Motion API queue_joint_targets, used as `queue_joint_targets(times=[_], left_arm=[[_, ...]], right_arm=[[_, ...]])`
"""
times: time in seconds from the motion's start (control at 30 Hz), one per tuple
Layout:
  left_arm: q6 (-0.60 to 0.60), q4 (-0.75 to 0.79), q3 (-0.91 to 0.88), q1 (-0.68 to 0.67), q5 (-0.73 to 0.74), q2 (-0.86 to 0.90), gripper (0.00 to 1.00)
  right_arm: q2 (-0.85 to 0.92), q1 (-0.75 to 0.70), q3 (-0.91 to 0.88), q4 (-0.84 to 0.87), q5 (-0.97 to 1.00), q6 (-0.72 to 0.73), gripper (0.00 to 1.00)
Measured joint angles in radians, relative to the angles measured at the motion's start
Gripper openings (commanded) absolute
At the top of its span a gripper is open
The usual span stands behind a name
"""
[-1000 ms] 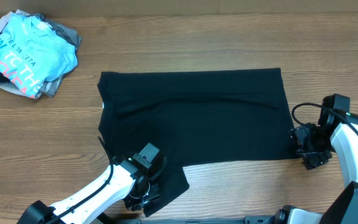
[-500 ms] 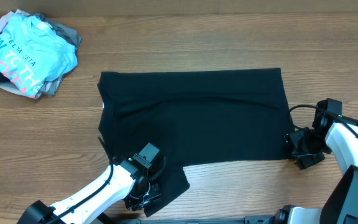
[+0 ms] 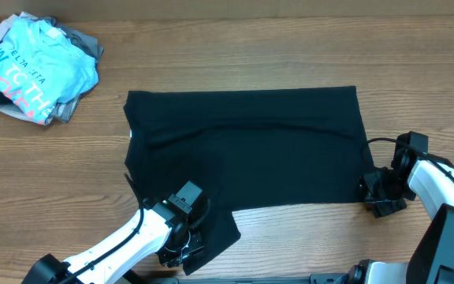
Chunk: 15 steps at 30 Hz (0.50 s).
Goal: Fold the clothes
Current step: 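Grasp the black shirt's bottom-left hem and right edge with both grippers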
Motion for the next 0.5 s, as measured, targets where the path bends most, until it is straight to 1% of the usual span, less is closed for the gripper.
queue_joint_targets(times=[0.03, 0.07, 0.13, 0.23, 0.27, 0.33, 0.4, 0.5], left_arm=[[0.000, 0.000, 0.000, 0.000, 0.000, 0.000, 0.35], [0.000, 0.000, 0.000, 0.000, 0.001, 0.000, 0.22], [0.002, 0.004, -0.003, 0.000, 0.007, 0.000, 0.04], [0.011, 0.011, -0.007, -0.001, 0.020, 0.000, 0.04], [0.011, 0.012, -0.007, -0.001, 0.023, 0.000, 0.04], [0.016, 0.015, -0.007, -0.001, 0.028, 0.000, 0.04], [0.031, 0.021, -0.006, -0.001, 0.035, 0.000, 0.04], [0.057, 0.022, -0.002, -0.001, 0.042, 0.005, 0.04]], right_arm=[[-0.002, 0.000, -0.002, 0.003, 0.000, 0.007, 0.44], [-0.004, 0.000, -0.004, 0.003, 0.001, 0.011, 0.35], [-0.006, 0.000, -0.007, 0.006, 0.002, 0.028, 0.33], [-0.007, 0.000, -0.007, 0.008, -0.001, 0.031, 0.32], [-0.007, 0.000, -0.007, 0.009, -0.001, 0.034, 0.29], [-0.007, 0.000, -0.007, 0.011, -0.001, 0.043, 0.20], [-0.007, 0.000, -0.007, 0.021, -0.002, 0.050, 0.05], [-0.007, 0.000, -0.007, 0.035, -0.011, 0.056, 0.04]])
